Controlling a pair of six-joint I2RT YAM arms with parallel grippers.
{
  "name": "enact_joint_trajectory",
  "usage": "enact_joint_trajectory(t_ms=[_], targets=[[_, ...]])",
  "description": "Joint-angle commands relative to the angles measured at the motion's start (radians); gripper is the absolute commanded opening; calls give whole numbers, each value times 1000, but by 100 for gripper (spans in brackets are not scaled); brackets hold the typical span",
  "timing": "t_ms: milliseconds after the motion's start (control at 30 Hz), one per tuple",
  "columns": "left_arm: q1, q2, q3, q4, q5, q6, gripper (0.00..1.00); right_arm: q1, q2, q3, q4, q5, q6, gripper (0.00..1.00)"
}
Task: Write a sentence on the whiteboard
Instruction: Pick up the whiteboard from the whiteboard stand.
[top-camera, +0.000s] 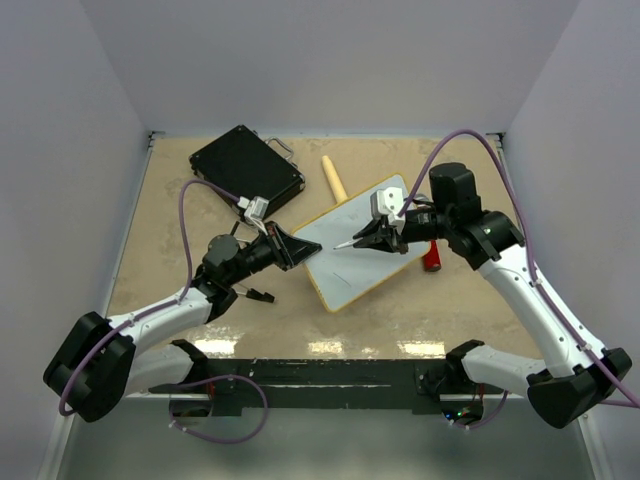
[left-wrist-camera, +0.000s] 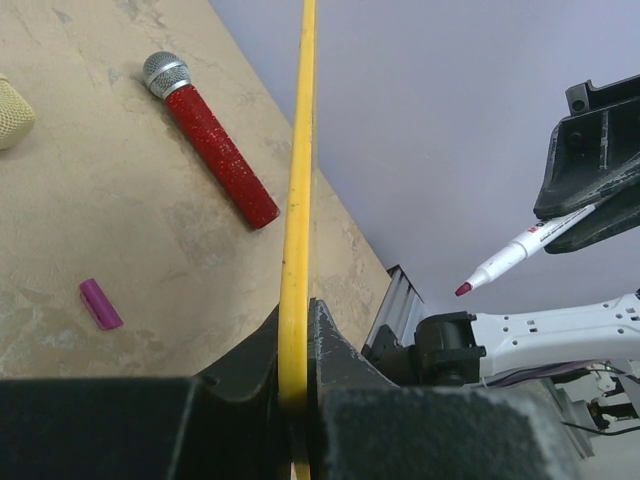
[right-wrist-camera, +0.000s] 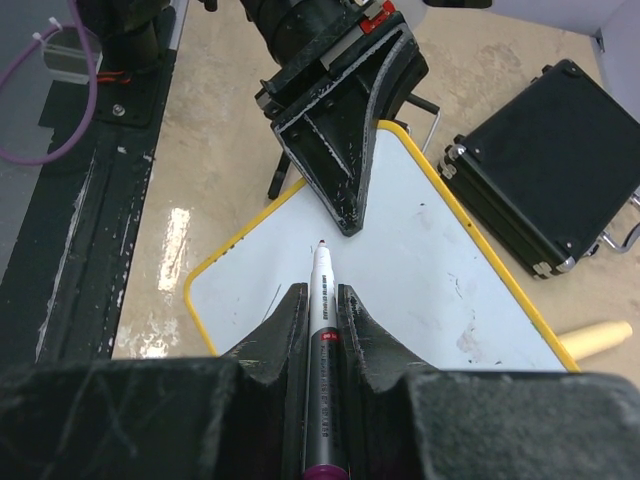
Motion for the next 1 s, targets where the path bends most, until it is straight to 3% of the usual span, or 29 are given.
enact_joint_trajectory(t_ms=[0,967], targets=[[-6,-12,22,184,7,-32,0,-4,-16,21,15,8,-6,0],[-6,19,51,194,15,-37,0,-7,-20,27,10,19,14,0]])
